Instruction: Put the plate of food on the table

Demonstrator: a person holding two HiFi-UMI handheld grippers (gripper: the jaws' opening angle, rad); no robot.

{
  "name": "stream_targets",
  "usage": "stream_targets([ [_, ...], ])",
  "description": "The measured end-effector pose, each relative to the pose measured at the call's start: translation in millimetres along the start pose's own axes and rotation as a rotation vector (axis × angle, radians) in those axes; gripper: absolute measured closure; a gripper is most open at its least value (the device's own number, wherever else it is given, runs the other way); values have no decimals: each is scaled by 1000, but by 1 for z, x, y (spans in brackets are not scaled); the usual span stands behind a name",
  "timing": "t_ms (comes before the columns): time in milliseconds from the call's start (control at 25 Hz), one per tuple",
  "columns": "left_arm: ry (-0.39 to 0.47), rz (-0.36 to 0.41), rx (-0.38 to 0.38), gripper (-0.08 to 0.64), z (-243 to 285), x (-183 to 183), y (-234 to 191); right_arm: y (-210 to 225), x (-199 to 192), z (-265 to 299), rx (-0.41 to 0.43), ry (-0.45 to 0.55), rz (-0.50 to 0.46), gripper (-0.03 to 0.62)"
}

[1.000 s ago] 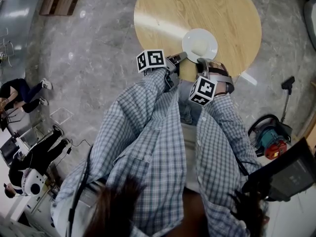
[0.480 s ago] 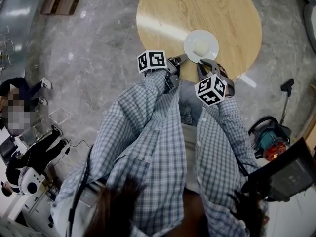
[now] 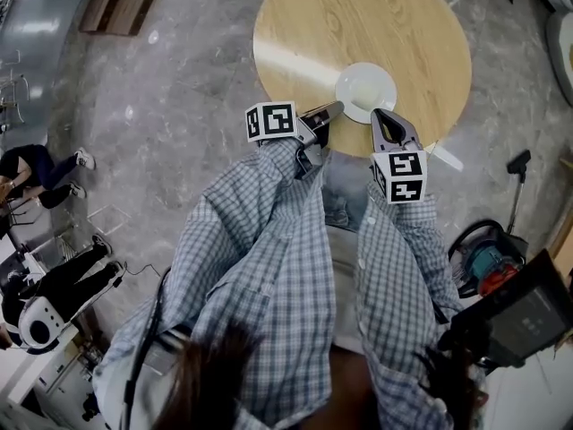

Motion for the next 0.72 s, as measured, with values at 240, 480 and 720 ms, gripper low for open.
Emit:
stream_targets([
  [240,78,111,-20,552,-11,17,28,5,33,-15,-37,126,125,584],
  [480,26,265,-68,552,-24,14,69,-2,66,-34,-62,227,158,584],
  [720,9,373,-126,552,-31,20,101,3,81,-45,-101,294,194,584],
])
Point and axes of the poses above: the fingertips, and each gripper's own axes: z forward along the fingers, y to its right, x out of its top, the point moved 2 cm from there along -z, backward along the fingers, and after that the axes turned 5 degrees about y, right-handed, at the moved point
